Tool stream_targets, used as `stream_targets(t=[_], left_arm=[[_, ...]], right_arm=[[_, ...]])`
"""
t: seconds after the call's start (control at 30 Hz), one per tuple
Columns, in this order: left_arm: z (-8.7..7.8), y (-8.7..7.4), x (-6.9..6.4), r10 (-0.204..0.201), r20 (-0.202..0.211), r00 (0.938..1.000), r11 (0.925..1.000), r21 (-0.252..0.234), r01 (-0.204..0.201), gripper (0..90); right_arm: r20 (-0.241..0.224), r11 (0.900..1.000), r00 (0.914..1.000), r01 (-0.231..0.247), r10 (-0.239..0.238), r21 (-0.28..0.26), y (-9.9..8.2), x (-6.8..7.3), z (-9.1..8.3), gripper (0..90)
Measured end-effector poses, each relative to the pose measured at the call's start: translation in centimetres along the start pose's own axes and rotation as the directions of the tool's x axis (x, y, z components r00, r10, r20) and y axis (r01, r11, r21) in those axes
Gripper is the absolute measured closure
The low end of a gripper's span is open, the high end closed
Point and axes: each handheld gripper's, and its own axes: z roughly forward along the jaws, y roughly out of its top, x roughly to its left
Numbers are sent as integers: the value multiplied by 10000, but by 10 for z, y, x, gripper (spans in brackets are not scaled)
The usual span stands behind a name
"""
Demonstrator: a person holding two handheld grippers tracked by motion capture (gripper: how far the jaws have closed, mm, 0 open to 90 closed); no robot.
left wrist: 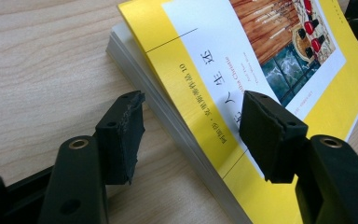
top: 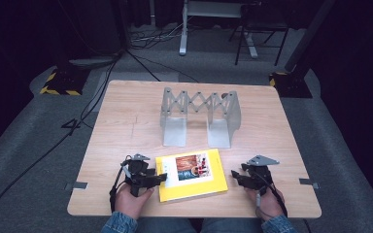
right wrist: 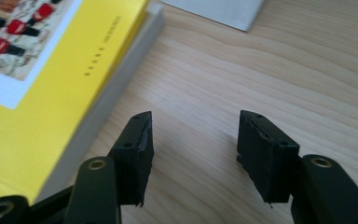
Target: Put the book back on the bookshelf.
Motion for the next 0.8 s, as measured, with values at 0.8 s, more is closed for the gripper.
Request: stream_targets(t=[0.8], left_arm=[[-9,-1,-16,633,20,9980,9963,-577,-631,438]], right_arm=[[-82,9956,9981,603,-610,-712,-6,28,5,565]])
